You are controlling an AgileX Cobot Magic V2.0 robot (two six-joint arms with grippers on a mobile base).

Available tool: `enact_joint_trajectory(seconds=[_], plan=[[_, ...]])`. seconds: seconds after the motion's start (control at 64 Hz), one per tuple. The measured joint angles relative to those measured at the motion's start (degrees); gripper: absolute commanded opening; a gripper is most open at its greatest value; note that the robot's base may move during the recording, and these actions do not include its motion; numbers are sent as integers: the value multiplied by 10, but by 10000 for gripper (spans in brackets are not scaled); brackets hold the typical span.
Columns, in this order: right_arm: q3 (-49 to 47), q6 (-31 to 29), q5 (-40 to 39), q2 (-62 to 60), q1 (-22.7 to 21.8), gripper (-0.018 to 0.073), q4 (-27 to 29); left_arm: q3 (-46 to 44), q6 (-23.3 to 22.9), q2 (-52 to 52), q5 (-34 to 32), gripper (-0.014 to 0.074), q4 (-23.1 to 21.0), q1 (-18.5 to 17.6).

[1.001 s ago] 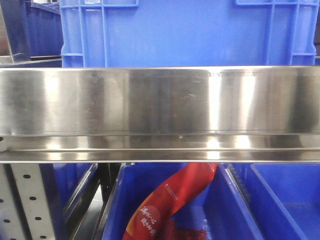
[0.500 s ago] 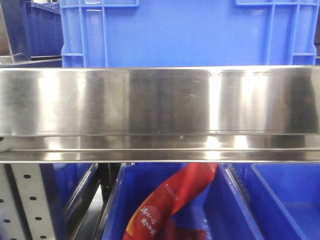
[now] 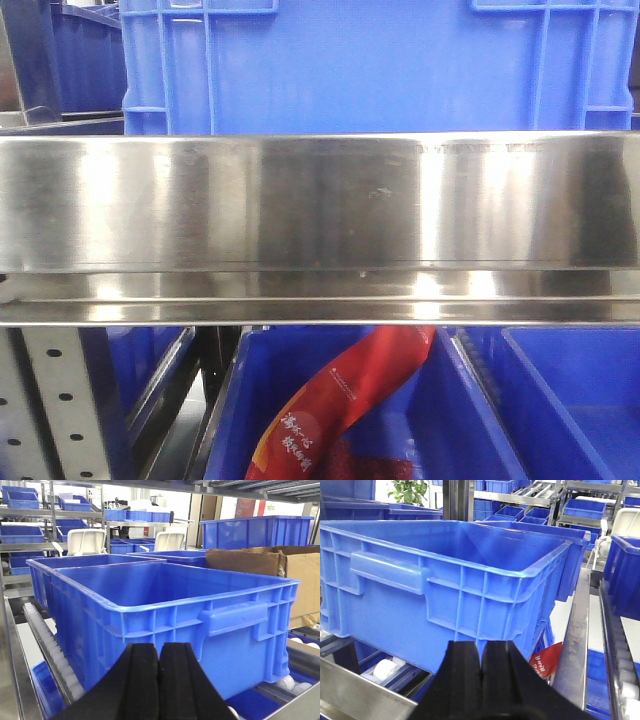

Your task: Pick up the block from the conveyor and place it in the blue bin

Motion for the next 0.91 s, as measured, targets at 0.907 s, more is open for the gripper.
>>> enact_joint_trajectory(seconds=[0.907], plan=[[0,0,-2,0,0,-162,0,206,0,-306,123,-111,68,312]])
